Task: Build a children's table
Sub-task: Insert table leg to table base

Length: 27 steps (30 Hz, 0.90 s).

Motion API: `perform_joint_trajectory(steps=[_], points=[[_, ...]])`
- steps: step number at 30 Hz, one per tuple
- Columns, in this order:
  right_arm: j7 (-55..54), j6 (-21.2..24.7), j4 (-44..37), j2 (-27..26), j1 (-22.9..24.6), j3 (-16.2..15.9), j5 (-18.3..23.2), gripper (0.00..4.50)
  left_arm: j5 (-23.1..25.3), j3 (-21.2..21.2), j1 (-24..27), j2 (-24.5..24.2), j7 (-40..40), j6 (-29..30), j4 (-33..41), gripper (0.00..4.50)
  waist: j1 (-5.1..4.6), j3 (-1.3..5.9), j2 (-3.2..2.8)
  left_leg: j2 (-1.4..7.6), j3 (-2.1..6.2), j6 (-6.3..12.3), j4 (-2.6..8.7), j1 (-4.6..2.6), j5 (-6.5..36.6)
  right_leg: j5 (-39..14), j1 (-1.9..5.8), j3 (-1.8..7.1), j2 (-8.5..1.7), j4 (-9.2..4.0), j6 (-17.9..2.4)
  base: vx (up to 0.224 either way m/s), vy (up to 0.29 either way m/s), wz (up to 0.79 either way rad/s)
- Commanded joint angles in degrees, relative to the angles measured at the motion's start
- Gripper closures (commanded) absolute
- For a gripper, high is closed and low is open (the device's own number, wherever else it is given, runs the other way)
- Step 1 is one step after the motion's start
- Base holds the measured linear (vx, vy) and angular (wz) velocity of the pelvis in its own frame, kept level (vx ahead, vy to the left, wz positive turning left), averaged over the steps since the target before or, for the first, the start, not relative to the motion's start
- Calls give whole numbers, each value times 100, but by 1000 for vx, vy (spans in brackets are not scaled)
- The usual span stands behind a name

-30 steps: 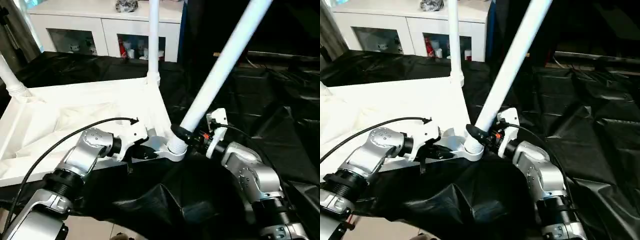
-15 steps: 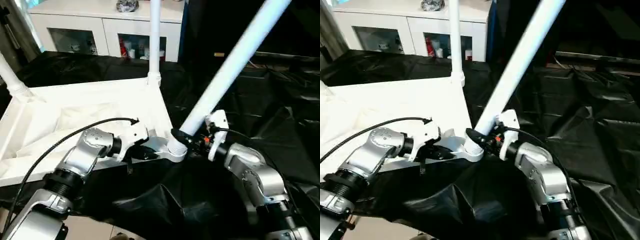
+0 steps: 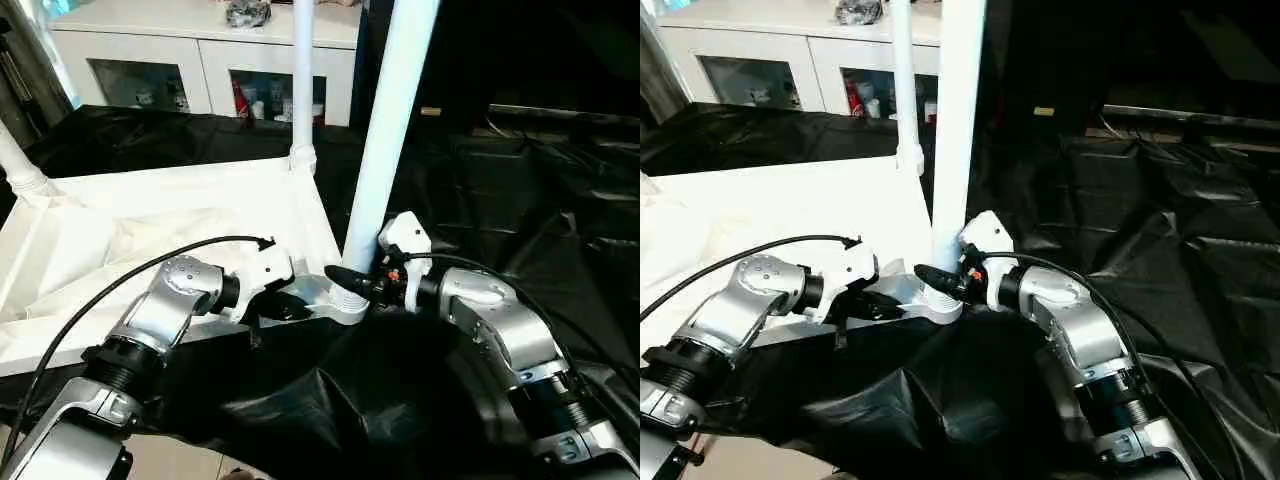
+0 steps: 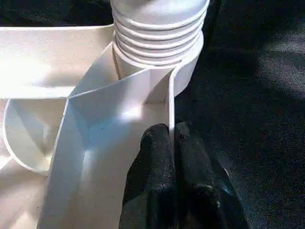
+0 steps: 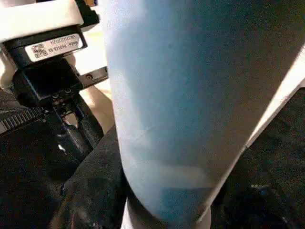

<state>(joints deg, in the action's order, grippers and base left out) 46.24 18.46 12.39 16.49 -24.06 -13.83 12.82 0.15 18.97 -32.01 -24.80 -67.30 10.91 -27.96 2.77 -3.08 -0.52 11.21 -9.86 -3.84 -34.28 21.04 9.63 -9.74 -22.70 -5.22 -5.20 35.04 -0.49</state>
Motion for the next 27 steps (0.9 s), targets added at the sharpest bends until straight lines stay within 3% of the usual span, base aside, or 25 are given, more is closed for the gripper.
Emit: perform_joint_trajectory(steps=[1, 6, 13, 16, 20, 24, 27], points=[[190, 280, 601, 44, 355, -327, -166, 262, -76, -98, -210, -22, -2, -116, 128, 450, 14, 358, -104, 176, 88, -126, 476, -79, 2257, -1901, 227, 293, -316, -506, -1097, 0, 0, 0], [474, 20, 769, 65, 268, -366, -173, 262, -103, -79, -228, -11, -117, -203, 122, 450, 18, 355, -112, 175, 98, -135, 476, -95, 2386, -2090, 220, 286, -319, -525, -1065, 0, 0, 0], [1086, -383, 1101, 173, 74, -485, -222, 262, -147, 47, -308, -109, -582, -314, 165, 450, 25, 365, -107, 185, 90, -68, 480, -79, 2283, -1839, 237, 292, -318, -498, -1183, 0, 0, 0], [1173, -522, 1299, 152, -73, -499, -296, 262, -106, 51, -350, -157, -611, -329, 166, 450, 22, 355, -140, 184, 95, -101, 485, -87, 2386, -1906, 230, 286, -312, -505, -1201, 0, 0, 0], [1107, -616, 1461, 97, -189, -448, -376, 262, -76, -19, -404, -128, -477, -255, 116, 450, 17, 354, -140, 181, 99, -117, 481, -92, 2430, -2003, 228, 283, -318, -514, -1191, 0, 0, 0], [430, -497, 1520, -76, -232, -275, -540, 262, -111, -262, -514, 92, 53, 131, 89, 450, 6, 333, -127, 175, 104, -184, 484, -114, 2540, -2323, 197, 272, -319, -537, -1113, 0, 0, 0], [-781, -203, 1770, -544, -314, 110, -578, 262, -61, -489, -812, 431, 897, 652, 5, 450, -29, 316, -109, 152, 128, -228, 474, -117, 2637, -2926, 187, 233, -334, -608, -855, 0, 0, 0]])
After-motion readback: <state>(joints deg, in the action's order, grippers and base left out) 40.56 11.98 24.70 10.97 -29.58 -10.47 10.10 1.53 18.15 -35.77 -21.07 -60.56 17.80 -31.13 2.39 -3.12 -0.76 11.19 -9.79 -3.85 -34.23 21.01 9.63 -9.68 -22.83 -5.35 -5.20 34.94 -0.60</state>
